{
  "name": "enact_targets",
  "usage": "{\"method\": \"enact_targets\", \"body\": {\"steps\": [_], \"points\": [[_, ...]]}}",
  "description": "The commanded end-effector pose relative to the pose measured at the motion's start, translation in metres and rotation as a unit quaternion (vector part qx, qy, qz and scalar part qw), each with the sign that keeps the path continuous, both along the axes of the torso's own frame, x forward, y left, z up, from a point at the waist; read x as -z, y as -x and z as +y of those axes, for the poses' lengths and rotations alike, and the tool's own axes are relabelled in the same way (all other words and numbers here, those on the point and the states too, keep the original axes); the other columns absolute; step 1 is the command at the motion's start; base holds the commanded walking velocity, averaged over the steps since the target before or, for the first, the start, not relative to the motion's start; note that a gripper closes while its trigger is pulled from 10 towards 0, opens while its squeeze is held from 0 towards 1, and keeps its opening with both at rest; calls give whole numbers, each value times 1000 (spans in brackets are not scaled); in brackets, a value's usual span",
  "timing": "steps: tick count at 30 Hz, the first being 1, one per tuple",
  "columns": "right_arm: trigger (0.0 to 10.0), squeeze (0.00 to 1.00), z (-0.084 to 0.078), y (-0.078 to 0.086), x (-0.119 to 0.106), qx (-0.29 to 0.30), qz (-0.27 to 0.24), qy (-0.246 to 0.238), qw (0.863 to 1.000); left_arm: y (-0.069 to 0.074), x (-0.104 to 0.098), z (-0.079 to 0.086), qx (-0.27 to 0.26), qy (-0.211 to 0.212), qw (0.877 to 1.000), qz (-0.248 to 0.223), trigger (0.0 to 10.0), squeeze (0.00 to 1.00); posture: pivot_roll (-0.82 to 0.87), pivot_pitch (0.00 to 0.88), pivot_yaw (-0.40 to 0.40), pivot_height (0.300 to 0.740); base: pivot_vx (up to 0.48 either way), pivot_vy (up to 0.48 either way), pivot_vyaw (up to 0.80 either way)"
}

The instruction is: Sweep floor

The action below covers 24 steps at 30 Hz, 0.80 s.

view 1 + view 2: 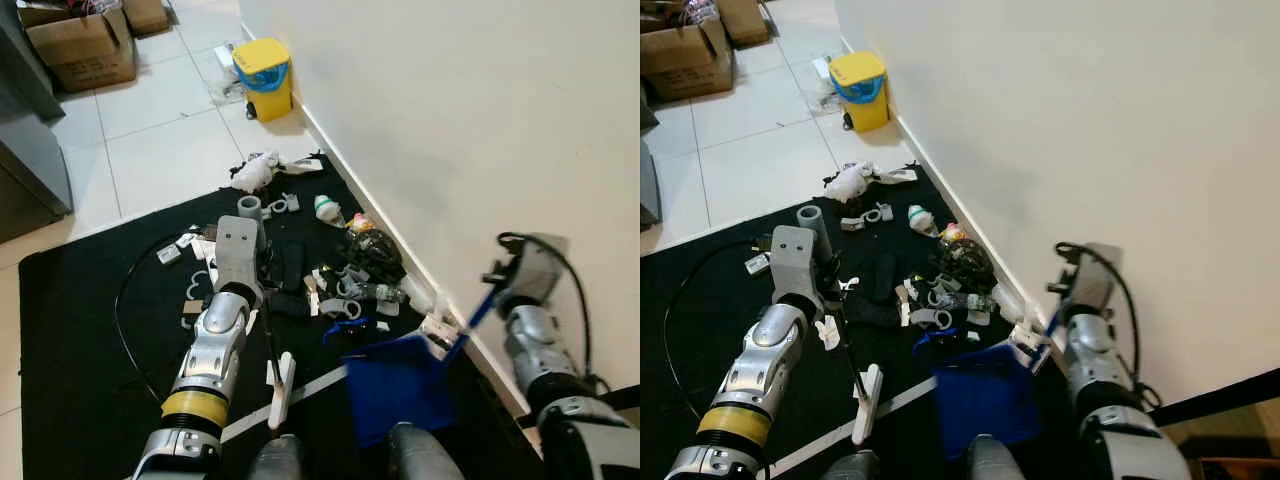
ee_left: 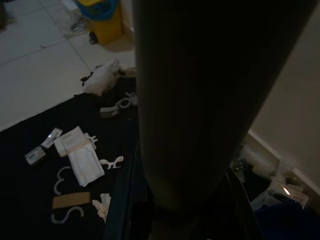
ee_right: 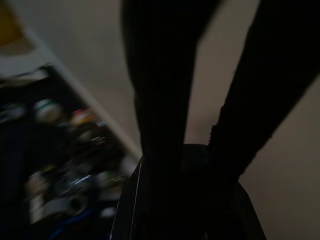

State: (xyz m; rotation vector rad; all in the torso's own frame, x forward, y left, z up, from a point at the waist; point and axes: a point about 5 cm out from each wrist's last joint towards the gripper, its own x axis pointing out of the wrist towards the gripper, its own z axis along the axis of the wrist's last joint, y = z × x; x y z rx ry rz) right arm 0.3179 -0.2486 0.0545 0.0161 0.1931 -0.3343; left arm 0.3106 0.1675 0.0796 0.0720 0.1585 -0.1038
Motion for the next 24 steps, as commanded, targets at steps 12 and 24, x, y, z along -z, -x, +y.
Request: {"method": "enact_targets", "body": {"steps": [12, 24], "points": [[10000, 0, 8, -7, -6, 34, -40, -66, 996, -4, 3, -11, 14, -8, 1000, 6, 10000, 0, 16, 82, -6, 740, 0, 0, 0], [10000, 0, -7, -25, -31, 92, -54, -106, 989, -7, 5, -15, 22, -13, 1000, 10, 10000, 0, -19, 113, 17, 740, 0, 0, 0]]}}
